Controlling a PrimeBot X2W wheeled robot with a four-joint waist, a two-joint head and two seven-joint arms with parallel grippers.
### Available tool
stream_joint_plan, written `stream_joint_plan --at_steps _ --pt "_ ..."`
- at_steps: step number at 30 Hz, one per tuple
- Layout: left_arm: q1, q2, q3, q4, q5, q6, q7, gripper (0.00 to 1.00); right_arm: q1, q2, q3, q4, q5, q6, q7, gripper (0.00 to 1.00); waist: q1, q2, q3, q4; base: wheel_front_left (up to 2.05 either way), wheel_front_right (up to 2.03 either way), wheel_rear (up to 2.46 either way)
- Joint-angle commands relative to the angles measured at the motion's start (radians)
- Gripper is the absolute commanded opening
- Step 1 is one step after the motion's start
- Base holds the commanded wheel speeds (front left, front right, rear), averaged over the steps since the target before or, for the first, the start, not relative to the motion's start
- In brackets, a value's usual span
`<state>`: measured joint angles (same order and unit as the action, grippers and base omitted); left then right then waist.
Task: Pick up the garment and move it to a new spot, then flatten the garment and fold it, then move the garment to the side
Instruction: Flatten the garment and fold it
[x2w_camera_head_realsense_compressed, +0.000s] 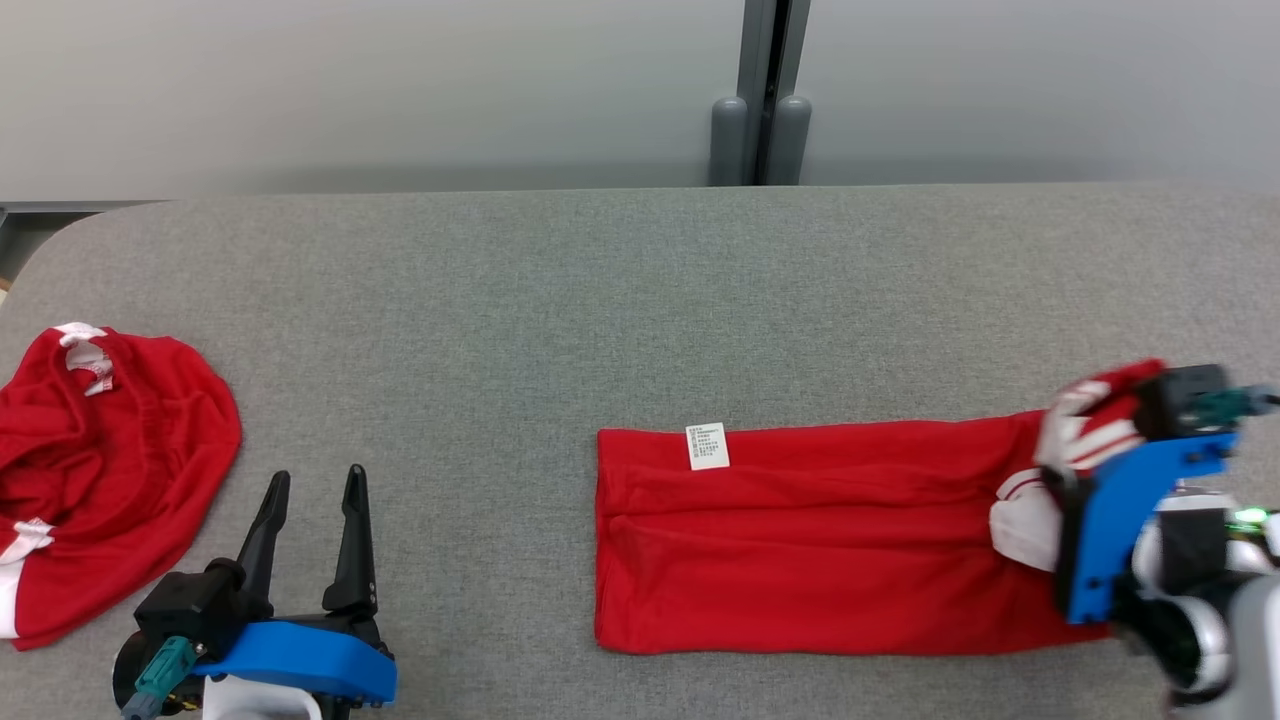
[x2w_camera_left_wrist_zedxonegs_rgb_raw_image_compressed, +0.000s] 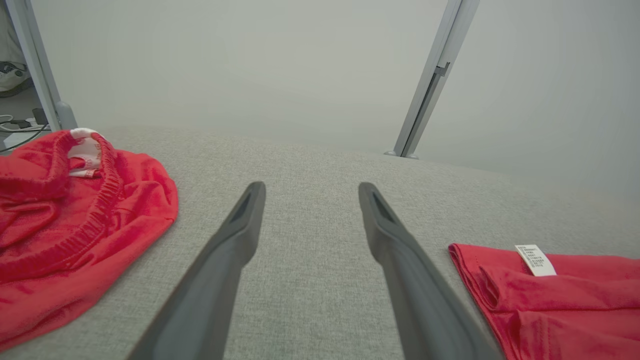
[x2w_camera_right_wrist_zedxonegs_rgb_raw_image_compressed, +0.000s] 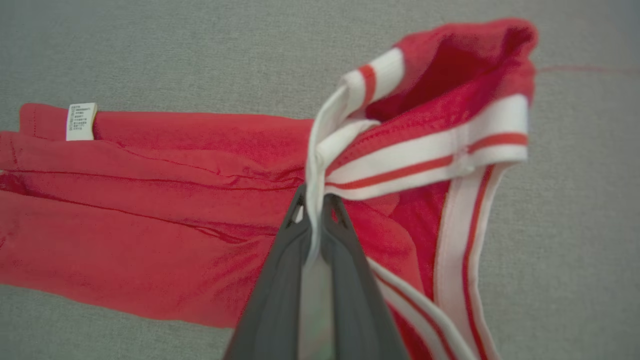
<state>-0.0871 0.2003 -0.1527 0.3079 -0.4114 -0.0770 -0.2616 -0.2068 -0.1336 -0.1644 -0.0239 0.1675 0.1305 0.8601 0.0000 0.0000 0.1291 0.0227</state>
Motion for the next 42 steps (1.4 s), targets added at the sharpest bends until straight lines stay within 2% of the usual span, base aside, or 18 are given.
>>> stream_joint_plan --at_steps 1,8,13,25,36,37,38,39,42 --pt "-0.002 0.003 -0.001 -0.001 0.005 0.002 -0.004 1.0 -0.004 0.01 0.031 -0.002 0.009 0.0 -0.004 0.0 0.0 0.0 0.0 0.002 0.0 0.0 0.0" --pt "-0.013 0.006 -0.017 0.003 0.005 -0.001 0.001 1.0 -0.085 0.055 0.267 0.101 0.06 0.001 -0.037 0.0 0.0 0.0 -0.001 0.021 0.0 0.0 0.0" --pt "-0.023 0.006 -0.028 0.008 0.003 -0.006 0.002 1.0 -0.156 0.077 0.389 0.218 0.103 0.001 -0.074 0.0 0.0 0.0 0.001 0.039 0.0 0.0 0.0" --pt "-0.048 0.003 -0.054 0.028 0.001 -0.016 0.0 1.0 -0.34 0.083 0.592 0.5 0.264 0.001 -0.196 0.0 0.0 0.0 0.013 0.089 0.0 0.0 0.0" --pt "-0.065 -0.004 -0.058 0.05 -0.006 -0.021 -0.003 1.0 -0.433 0.083 0.686 0.69 0.342 0.001 -0.252 0.0 0.0 0.0 0.026 0.114 0.0 0.0 0.0" --pt "-0.064 -0.003 -0.056 0.052 -0.007 -0.022 -0.003 1.0 -0.436 0.083 0.692 0.696 0.349 0.001 -0.258 0.27 0.0 0.0 0.026 0.112 0.0 0.0 0.0" --pt "-0.063 -0.002 -0.054 0.055 -0.007 -0.023 -0.003 1.0 -0.439 0.083 0.697 0.699 0.36 0.001 -0.266 0.86 0.0 0.0 0.025 0.111 0.0 0.0 0.0" --pt "-0.061 -0.002 -0.053 0.057 -0.007 -0.023 -0.003 1.0 -0.441 0.083 0.7 0.697 0.373 0.001 -0.277 1.0 0.0 0.0 0.024 0.109 0.0 0.0 0.0" --pt "-0.058 0.0 -0.049 0.062 -0.009 -0.026 -0.004 1.0 -0.439 0.083 0.718 0.663 0.439 0.001 -0.312 1.0 0.0 0.0 0.016 0.102 0.0 0.0 0.0"
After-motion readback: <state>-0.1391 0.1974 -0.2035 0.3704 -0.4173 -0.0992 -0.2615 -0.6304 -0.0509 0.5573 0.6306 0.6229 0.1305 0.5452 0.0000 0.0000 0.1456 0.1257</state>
